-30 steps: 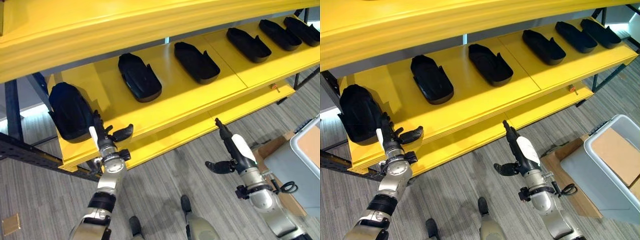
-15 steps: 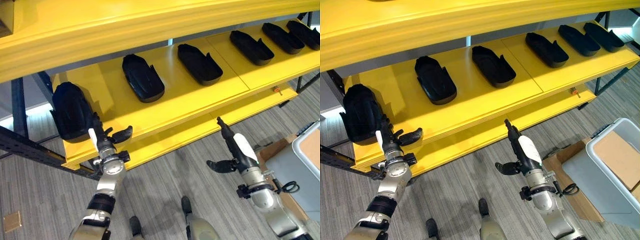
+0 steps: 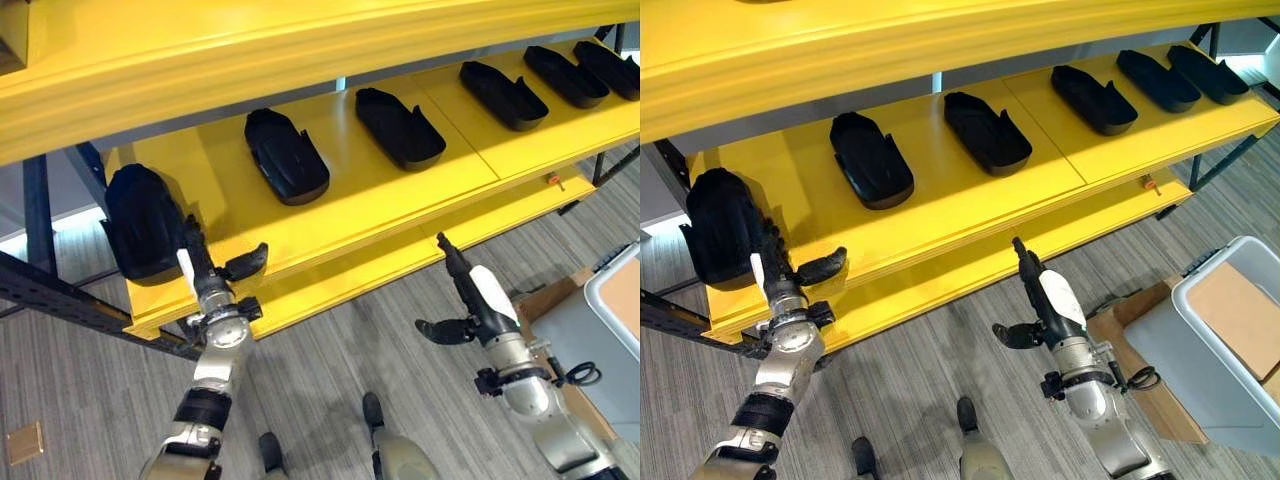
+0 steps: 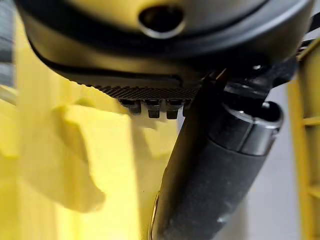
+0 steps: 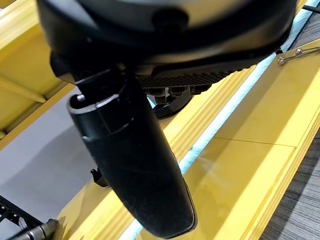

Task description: Move parts from the plastic box to the shelf.

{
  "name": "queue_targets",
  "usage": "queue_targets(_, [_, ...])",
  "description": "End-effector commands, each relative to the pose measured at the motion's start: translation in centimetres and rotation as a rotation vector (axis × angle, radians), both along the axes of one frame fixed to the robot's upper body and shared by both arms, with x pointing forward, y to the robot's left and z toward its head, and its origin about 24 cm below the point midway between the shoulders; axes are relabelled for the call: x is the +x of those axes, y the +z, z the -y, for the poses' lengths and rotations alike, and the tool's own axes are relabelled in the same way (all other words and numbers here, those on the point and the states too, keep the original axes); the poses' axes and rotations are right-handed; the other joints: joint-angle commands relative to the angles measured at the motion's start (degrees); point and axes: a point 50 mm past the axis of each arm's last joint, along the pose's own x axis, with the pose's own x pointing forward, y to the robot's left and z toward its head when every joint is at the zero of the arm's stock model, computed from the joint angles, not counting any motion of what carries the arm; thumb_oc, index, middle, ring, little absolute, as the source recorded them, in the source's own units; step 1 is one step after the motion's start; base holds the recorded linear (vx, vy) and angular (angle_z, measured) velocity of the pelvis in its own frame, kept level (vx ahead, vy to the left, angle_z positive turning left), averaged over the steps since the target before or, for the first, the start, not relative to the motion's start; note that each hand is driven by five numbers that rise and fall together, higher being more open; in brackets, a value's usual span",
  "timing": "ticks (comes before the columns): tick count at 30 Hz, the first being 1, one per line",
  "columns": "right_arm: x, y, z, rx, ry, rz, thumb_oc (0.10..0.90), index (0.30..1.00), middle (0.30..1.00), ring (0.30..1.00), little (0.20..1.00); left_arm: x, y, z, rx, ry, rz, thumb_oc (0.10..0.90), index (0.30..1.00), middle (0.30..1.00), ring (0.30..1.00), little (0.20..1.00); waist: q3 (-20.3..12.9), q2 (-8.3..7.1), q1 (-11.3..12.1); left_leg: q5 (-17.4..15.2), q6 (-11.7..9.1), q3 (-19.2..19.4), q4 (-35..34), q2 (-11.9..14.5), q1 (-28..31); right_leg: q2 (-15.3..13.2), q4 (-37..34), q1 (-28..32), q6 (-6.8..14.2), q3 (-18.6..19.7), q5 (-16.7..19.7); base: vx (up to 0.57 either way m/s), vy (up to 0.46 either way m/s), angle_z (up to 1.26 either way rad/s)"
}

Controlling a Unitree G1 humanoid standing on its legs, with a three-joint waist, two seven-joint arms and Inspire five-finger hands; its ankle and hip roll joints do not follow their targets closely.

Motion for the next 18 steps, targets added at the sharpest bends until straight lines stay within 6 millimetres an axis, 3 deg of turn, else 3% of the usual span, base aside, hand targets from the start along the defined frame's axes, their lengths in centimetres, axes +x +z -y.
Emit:
queue_targets(1, [1.0,5.2,0.7,0.023,-0.018,0.265,0.900,1.000,1.000,1.000,1.000,1.6,7.9,0.6,0.055,-0.072,0.353,0.900,1.000,1.000,1.000,1.000,-3.4,-2.07,1.0,-1.8,-1.6,2.0,-0.3,3.1,5.3,-4.6,1.6,4.3,3.8,-2.1,-3.9,0.00,0.000,0.00])
queue_targets(6, [1.0,5.4,0.7,0.018,-0.015,0.275,0.900,1.000,1.000,1.000,1.000,0.9,11.9,2.0,0.033,-0.144,0.539,0.900,1.000,1.000,1.000,1.000,-3.6,-1.71,0.9,-1.8,-1.5,1.7,-0.3,3.1,5.2,-4.7,1.5,4.5,3.9,-2.3,-3.9,0.00,0.000,0.00])
queue_targets(10, [0.9,5.4,0.7,0.016,-0.013,0.272,0.900,1.000,1.000,1.000,1.000,-0.2,13.8,2.3,0.062,-0.173,0.633,0.900,1.000,1.000,1.000,1.000,-3.7,-1.34,1.2,-1.9,-1.4,1.4,-0.3,3.0,5.3,-4.9,1.5,4.7,4.0,-2.6,-3.9,0.00,0.000,0.00])
queue_targets(15, [0.7,5.3,1.1,0.005,-0.024,0.265,0.900,1.000,1.000,1.000,1.000,-1.7,13.9,1.5,0.196,-0.162,0.639,0.900,1.000,1.000,1.000,1.000,-3.6,-0.93,1.9,-1.9,-1.3,0.9,-0.3,2.8,5.1,-4.9,1.5,5.1,3.9,-3.0,-3.9,0.00,0.000,0.00])
queue_targets(18, [0.5,5.5,1.6,-0.005,-0.045,0.270,0.900,1.000,1.000,1.000,1.000,-3.2,12.5,0.0,0.360,-0.113,0.567,0.900,1.000,1.000,1.000,1.000,-3.3,-0.69,2.7,-1.8,-1.2,0.5,-0.3,2.8,5.0,-5.0,1.4,5.3,3.7,-3.3,-4.0,0.00,-0.002,0.03])
